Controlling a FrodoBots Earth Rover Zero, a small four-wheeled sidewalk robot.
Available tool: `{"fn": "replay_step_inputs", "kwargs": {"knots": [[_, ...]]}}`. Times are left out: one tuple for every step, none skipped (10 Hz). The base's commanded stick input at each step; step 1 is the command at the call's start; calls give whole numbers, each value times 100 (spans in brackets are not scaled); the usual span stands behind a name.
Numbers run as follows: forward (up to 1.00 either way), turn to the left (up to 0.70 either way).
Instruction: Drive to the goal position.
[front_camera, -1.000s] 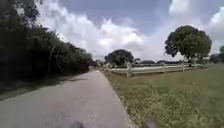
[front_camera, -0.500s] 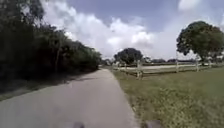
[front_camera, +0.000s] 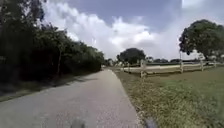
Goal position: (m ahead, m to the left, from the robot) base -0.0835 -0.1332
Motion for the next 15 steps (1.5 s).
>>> {"fn": "replay_step_inputs", "kwargs": {"knots": [[85,0],[85,0],[85,0],[85,0],[85,0],[85,0],[85,0],[85,0],[85,0],[85,0],[85,0],[85,0],[85,0],[85,-15],[85,-33]]}}
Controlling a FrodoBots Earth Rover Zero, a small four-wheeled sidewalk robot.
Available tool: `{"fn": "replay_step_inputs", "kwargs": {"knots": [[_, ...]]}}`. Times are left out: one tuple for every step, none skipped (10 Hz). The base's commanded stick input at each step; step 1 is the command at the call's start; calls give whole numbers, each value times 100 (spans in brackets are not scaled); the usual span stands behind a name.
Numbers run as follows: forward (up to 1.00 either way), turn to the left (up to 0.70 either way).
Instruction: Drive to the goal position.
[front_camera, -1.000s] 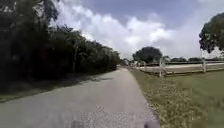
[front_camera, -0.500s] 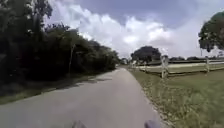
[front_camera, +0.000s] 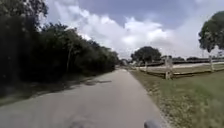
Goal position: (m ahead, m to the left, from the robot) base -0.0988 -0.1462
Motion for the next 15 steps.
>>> {"fn": "replay_step_inputs", "kwargs": {"knots": [[85,-22],[85,0],[85,0],[85,0],[85,0],[85,0],[85,0],[85,0],[85,0],[85,0],[85,0],[85,0],[85,0],[85,0],[85,-3]]}}
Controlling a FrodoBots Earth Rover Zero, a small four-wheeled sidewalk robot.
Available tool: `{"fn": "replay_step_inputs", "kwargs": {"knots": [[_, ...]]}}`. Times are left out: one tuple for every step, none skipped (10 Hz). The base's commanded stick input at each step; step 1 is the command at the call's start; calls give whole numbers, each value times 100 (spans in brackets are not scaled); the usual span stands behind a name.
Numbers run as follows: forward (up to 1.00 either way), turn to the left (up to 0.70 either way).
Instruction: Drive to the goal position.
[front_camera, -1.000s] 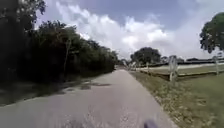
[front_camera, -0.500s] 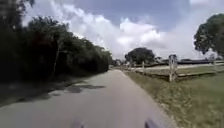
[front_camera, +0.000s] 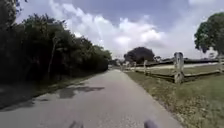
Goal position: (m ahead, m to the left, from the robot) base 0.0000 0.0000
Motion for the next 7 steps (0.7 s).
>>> {"fn": "replay_step_inputs", "kwargs": {"knots": [[85,-30],[85,-34],[85,-3],[85,0],[85,0],[85,0],[85,0]]}}
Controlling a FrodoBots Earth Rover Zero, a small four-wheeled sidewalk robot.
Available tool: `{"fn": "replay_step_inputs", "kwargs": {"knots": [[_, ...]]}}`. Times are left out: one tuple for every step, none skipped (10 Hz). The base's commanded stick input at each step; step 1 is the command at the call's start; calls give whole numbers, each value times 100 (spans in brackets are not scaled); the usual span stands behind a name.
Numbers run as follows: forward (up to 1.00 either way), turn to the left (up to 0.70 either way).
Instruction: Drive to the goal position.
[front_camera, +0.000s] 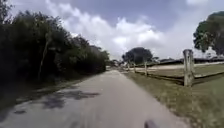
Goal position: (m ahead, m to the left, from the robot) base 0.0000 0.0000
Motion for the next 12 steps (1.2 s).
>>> {"fn": "replay_step_inputs", "kwargs": {"knots": [[85,0],[85,0],[85,0],[85,0],[85,0],[85,0],[85,0],[85,0],[85,0],[85,0],[85,0],[85,0]]}}
